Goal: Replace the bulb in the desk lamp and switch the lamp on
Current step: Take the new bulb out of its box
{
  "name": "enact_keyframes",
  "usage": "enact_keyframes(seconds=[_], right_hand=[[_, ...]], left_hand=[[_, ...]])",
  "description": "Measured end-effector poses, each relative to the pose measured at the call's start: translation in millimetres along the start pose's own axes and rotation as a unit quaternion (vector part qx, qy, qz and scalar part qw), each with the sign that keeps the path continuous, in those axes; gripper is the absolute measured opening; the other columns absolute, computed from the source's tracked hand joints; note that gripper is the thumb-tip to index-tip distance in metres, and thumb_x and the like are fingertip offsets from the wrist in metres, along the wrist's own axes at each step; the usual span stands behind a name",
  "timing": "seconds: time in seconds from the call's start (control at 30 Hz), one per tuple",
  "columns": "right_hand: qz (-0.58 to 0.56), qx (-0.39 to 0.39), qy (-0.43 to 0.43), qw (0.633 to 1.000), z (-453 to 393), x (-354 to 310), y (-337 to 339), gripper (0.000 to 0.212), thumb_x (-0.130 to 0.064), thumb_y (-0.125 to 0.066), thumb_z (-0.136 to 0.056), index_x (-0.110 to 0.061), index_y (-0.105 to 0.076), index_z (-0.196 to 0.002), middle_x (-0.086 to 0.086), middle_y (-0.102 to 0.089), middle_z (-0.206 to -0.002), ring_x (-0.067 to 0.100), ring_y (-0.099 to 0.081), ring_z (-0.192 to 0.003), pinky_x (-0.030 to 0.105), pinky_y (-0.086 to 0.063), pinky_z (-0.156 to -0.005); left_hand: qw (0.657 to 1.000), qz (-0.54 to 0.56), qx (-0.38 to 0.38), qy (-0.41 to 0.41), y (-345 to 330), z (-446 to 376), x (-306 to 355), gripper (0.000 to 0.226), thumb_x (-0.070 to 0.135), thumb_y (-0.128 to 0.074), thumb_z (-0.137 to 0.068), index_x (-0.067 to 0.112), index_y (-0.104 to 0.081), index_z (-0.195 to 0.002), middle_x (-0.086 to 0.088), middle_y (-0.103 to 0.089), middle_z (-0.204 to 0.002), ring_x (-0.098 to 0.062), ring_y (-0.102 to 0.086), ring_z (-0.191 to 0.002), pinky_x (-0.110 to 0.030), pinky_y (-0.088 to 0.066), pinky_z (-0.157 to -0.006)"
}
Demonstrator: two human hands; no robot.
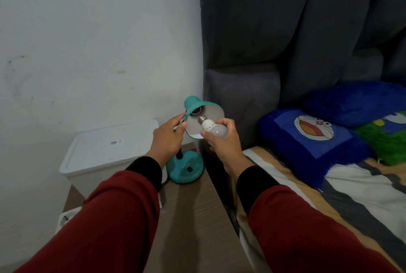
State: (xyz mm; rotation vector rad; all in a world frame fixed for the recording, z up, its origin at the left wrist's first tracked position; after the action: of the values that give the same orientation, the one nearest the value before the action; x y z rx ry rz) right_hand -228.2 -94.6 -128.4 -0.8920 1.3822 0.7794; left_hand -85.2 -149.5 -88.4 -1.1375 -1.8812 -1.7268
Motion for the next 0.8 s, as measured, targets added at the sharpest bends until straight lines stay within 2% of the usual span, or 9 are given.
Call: enact_keyframes(seconds=[0.07,0.13,0.2,0.3,0.4,0.5,0.67,0.73,0.8], right_hand=[[0.007,-0.021,0.003,1.0,8,-3,4,0.048,-0.015,-0.075,-0.076,-0.029,-0.054,-0.117,-0.004,-0.055,-0.107,0.016,-0.06,-0.094,0.035,-0.056,-0.083],[0.001,-0.046,0.0,0.999,17,-5,8,0.044,-0.01,-0.075,-0.077,-0.026,-0.058,-0.115,-0.01,-0.054,-0.096,0.012,-0.059,-0.085,0.033,-0.056,-0.079],[-0.005,-0.071,-0.015,0.997,27,-2,9,0.037,-0.005,-0.075,-0.077,-0.024,-0.06,-0.106,-0.006,-0.055,-0.092,0.016,-0.059,-0.084,0.029,-0.056,-0.071],[0.007,-0.1,-0.039,0.994,38,10,7,0.035,-0.004,-0.076,-0.075,-0.026,-0.062,-0.099,0.003,-0.057,-0.1,0.02,-0.061,-0.086,0.026,-0.058,-0.068],[0.021,-0.115,-0.058,0.991,48,30,1,0.039,-0.003,-0.075,-0.075,-0.018,-0.062,-0.108,0.0,-0.056,-0.097,0.016,-0.06,-0.084,0.031,-0.058,-0.075],[0.057,-0.119,-0.069,0.989,54,57,-8,0.04,-0.004,-0.075,-0.076,-0.019,-0.06,-0.11,0.0,-0.054,-0.098,0.014,-0.058,-0.085,0.034,-0.058,-0.078],[0.109,-0.134,-0.108,0.979,54,106,-28,0.048,-0.009,-0.075,-0.077,-0.024,-0.055,-0.117,-0.006,-0.049,-0.097,0.009,-0.057,-0.078,0.014,-0.054,-0.051],[0.123,-0.14,-0.131,0.974,52,125,-39,0.053,-0.013,-0.077,-0.076,-0.025,-0.051,-0.121,-0.005,-0.049,-0.101,0.01,-0.057,-0.083,0.016,-0.055,-0.054],[0.148,-0.14,-0.146,0.968,49,141,-48,0.055,-0.018,-0.078,-0.074,-0.024,-0.048,-0.121,0.0,-0.051,-0.111,0.012,-0.057,-0.089,0.024,-0.057,-0.066]], left_hand=[[1.0,-0.01,0.003,0.007,4,8,-5,0.04,0.03,-0.042,-0.098,0.021,-0.047,-0.137,-0.004,-0.053,-0.14,-0.019,-0.051,-0.126,-0.019,-0.031,-0.103],[1.0,-0.011,0.008,0.018,8,18,-14,0.039,0.028,-0.042,-0.098,0.019,-0.049,-0.136,-0.006,-0.056,-0.136,-0.02,-0.054,-0.123,-0.004,-0.031,-0.086],[0.999,-0.001,0.007,0.035,11,28,-25,0.038,0.026,-0.044,-0.098,0.016,-0.05,-0.134,-0.009,-0.058,-0.133,-0.021,-0.056,-0.119,0.003,-0.028,-0.076],[0.998,-0.012,0.004,0.053,13,43,-46,0.038,0.027,-0.045,-0.097,0.015,-0.052,-0.132,-0.009,-0.058,-0.133,-0.021,-0.056,-0.12,-0.015,-0.035,-0.092],[0.997,-0.033,-0.005,0.07,10,57,-74,0.04,0.028,-0.048,-0.096,0.013,-0.052,-0.133,-0.011,-0.055,-0.136,-0.024,-0.05,-0.127,-0.028,-0.034,-0.105],[0.993,-0.075,-0.012,0.086,3,68,-107,0.042,0.028,-0.052,-0.094,0.013,-0.051,-0.134,-0.011,-0.052,-0.139,-0.025,-0.045,-0.13,-0.029,-0.031,-0.108],[0.989,-0.11,-0.008,0.094,-7,76,-158,0.049,0.031,-0.061,-0.087,0.012,-0.053,-0.131,-0.013,-0.05,-0.136,-0.026,-0.044,-0.127,-0.031,-0.031,-0.109],[0.989,-0.106,0.005,0.1,-10,78,-171,0.054,0.036,-0.064,-0.085,0.012,-0.051,-0.132,-0.011,-0.046,-0.139,-0.025,-0.04,-0.131,-0.033,-0.029,-0.112],[0.991,-0.1,0.029,0.087,-10,77,-179,0.057,0.038,-0.066,-0.082,0.012,-0.053,-0.131,-0.009,-0.046,-0.138,-0.024,-0.04,-0.131,-0.032,-0.028,-0.113]])
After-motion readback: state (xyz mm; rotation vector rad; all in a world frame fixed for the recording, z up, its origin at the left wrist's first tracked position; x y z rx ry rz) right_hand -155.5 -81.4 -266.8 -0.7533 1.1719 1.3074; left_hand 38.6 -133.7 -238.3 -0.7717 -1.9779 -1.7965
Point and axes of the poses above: each hand's wrist, its own z-axis away from the middle knuckle, its own y-axis out of the back of the hand, x = y × z, the point moved 6 cm from there along -z, towards the middle knuckle
